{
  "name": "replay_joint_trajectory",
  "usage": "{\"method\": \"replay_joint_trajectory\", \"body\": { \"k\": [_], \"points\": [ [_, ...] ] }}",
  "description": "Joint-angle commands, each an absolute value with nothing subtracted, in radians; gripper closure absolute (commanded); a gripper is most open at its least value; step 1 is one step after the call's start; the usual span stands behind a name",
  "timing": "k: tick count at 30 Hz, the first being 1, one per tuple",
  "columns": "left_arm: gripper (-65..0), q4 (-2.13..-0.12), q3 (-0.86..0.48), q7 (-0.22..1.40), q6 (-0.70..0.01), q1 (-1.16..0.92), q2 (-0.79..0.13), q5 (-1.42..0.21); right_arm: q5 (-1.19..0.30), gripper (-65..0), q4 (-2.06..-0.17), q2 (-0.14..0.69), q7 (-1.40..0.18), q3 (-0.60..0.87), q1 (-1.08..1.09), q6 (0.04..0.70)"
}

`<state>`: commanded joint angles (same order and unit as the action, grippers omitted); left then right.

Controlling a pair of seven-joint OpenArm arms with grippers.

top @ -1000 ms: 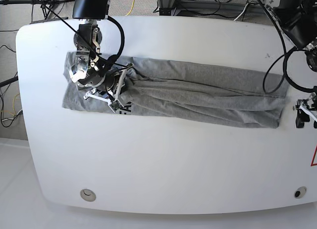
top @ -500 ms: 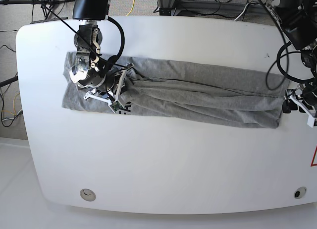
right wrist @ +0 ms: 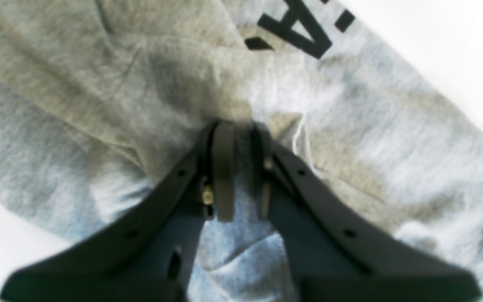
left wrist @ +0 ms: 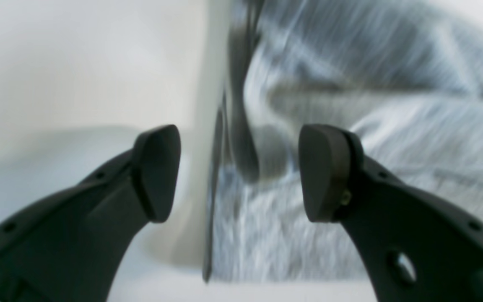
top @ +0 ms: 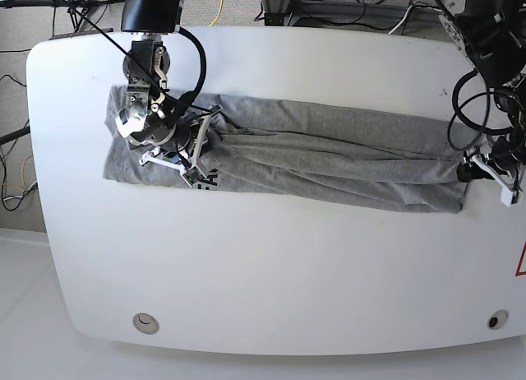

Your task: Fold the T-shirt properly

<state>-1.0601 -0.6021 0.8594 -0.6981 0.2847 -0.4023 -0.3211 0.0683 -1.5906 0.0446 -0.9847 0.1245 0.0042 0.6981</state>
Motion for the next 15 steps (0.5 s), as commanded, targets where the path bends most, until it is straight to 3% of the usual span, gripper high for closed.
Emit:
{"method": "replay_joint_trajectory", "body": {
  "k": [15],
  "points": [
    [-42.8, -1.056, -0.546, 0.872, -0.698, 0.282, -0.398, -0.321, 0.07, -8.0, -1.595, 0.045, -0.985, 0.121, 0.004, 0.698]
  ]
}}
